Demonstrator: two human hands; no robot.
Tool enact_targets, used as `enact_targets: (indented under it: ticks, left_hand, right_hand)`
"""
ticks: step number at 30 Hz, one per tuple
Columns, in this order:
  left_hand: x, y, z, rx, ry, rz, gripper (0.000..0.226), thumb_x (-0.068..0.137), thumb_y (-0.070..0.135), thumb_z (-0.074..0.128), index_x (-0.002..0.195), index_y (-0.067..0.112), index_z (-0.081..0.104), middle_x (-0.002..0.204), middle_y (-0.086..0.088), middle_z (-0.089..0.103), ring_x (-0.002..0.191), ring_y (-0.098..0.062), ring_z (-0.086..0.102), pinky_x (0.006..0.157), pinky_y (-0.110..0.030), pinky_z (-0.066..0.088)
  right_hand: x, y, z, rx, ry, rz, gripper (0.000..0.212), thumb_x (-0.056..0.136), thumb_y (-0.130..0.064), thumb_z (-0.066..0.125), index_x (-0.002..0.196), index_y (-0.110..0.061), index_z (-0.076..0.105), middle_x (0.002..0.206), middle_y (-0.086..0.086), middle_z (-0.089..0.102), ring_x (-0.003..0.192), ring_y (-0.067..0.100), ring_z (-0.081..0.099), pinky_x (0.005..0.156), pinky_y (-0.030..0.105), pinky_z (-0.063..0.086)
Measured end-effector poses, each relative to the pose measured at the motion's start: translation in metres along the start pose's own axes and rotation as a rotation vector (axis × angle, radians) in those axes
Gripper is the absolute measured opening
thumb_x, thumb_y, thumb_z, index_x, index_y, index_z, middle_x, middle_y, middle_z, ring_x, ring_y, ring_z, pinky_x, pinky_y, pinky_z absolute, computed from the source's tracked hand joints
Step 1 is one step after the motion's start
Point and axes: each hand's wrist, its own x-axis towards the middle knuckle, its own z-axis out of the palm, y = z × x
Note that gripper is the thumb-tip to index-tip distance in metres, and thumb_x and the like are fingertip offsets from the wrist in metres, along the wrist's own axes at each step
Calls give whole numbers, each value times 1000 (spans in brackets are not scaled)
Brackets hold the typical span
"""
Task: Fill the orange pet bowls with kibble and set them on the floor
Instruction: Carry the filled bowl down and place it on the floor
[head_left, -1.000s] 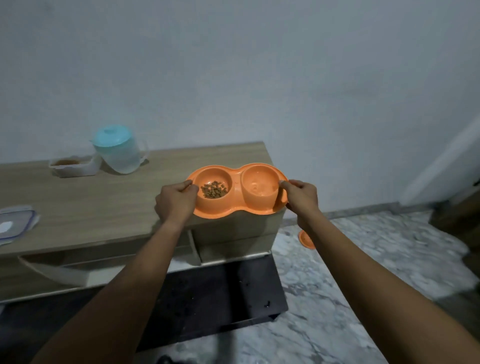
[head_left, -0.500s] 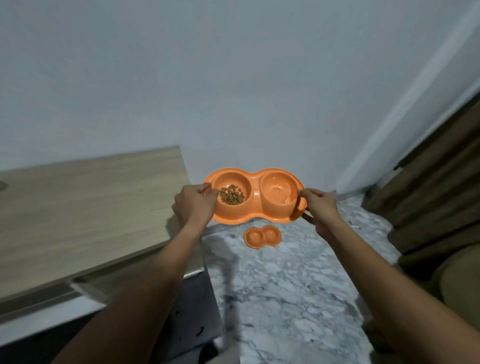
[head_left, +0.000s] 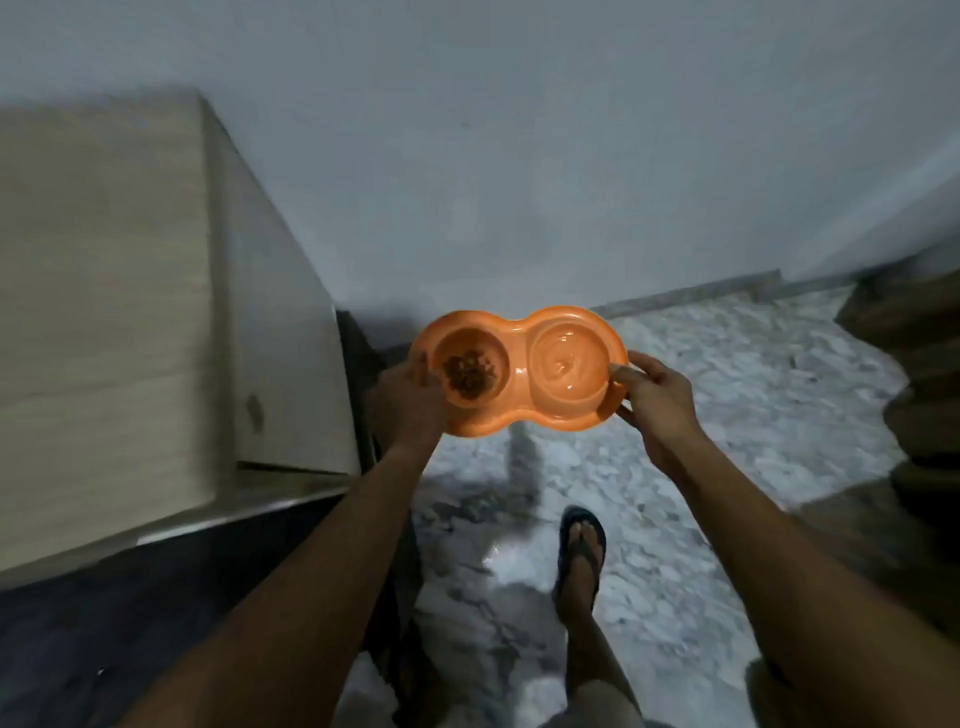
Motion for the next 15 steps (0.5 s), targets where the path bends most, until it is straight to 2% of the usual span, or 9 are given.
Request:
enact_targets:
  ticks: [2, 5, 6, 8, 10, 11, 12, 13, 15]
  left_hand:
    - [42, -39, 56, 14, 17, -61, 35, 92, 31, 58, 123, 21, 69, 113, -16, 71, 106, -37, 64, 86, -39, 51]
    - [105, -98, 133, -5, 81, -139, 41, 87, 38, 53, 122, 24, 70, 109, -17, 71, 106, -40, 64, 89, -46, 52]
    - [125, -116, 155, 16, 106, -172, 37, 90, 35, 54, 122, 25, 70, 111, -18, 70, 108, -42, 62, 90, -44, 50]
    - [170, -164, 208, 41, 158, -237, 31, 94, 30, 54, 120, 26, 70, 111, -20, 68, 110, -45, 58, 90, -44, 47]
    - [209, -206, 248, 21, 179, -264, 33, 93, 32, 52, 119, 25, 71, 109, -22, 68, 109, -47, 58, 91, -45, 49]
    - [226, -226, 266, 16, 191, -260, 36, 91, 33, 51, 119, 24, 71, 108, -22, 69, 107, -46, 59, 90, -45, 50]
    - [244, -245, 283, 23, 203, -256, 36, 90, 31, 52, 120, 24, 71, 108, -22, 69, 107, -45, 60, 91, -45, 51]
    - [261, -263, 299, 34, 210, -267, 35, 91, 27, 54, 122, 23, 70, 111, -22, 69, 109, -45, 60, 92, -45, 50]
    - [291, -296, 322, 67, 222, -296, 37, 93, 19, 56, 128, 23, 67, 117, -24, 67, 114, -45, 57, 98, -43, 46]
  right_hand:
    - [63, 45, 22, -36, -38, 41, 25, 92, -6, 68, 116, -15, 69, 102, 8, 73, 90, 18, 72, 85, 41, 61]
    - [155, 115, 60, -70, -75, 66, 22, 91, -8, 71, 110, -20, 71, 110, 9, 72, 106, 31, 71, 98, 53, 57]
    - [183, 138, 75, -88, -92, 69, 21, 92, -9, 71, 107, -23, 71, 110, 10, 71, 108, 33, 70, 99, 54, 56]
    - [245, 195, 107, -115, -128, 63, 29, 92, -11, 73, 121, -17, 69, 113, 15, 69, 102, 30, 70, 100, 55, 55]
    - [293, 242, 133, -149, -162, 57, 40, 93, -12, 73, 131, -7, 65, 102, 13, 66, 87, 22, 66, 97, 54, 54]
    - [313, 262, 145, -172, -182, 45, 34, 93, -12, 73, 125, -5, 67, 94, 9, 66, 85, 21, 65, 96, 54, 54]
    - [333, 284, 157, -195, -194, 36, 31, 93, -14, 73, 120, -1, 67, 90, 5, 66, 86, 23, 66, 96, 55, 54]
    - [350, 303, 170, -225, -201, 20, 23, 91, -19, 74, 112, -9, 71, 89, 3, 70, 91, 26, 69, 97, 55, 55]
    - [380, 340, 192, -301, -199, 3, 46, 81, -38, 77, 118, -12, 73, 98, 2, 76, 100, 26, 72, 97, 51, 57]
